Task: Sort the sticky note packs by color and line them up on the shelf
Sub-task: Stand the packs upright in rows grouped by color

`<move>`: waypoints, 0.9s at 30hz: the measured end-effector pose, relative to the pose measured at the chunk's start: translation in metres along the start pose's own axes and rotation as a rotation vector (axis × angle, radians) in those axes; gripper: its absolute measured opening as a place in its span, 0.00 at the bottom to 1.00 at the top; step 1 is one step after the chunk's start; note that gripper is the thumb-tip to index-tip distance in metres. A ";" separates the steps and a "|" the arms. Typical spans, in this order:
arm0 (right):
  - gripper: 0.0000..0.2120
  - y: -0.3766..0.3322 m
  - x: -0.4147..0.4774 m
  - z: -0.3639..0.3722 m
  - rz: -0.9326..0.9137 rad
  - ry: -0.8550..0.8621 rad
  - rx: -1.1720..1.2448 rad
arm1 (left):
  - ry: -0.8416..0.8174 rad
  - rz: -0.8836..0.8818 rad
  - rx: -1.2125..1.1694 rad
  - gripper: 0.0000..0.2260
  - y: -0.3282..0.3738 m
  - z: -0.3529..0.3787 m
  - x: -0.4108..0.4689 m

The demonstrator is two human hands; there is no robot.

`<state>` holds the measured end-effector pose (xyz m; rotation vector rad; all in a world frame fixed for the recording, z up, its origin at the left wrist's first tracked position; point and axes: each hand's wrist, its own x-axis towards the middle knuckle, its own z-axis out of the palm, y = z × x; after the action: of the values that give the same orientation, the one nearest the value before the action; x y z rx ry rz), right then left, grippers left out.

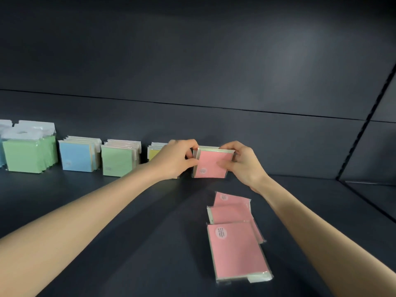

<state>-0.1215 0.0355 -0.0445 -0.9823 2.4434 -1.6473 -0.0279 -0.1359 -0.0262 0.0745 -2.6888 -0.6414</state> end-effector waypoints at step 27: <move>0.39 0.040 0.029 0.006 -0.074 -0.078 -0.536 | 0.021 0.286 0.565 0.23 -0.029 0.027 0.040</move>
<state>-0.1615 0.0251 -0.0723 -1.1670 2.8851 -0.9480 -0.0761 -0.1552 -0.0476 -0.1528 -2.7010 0.2099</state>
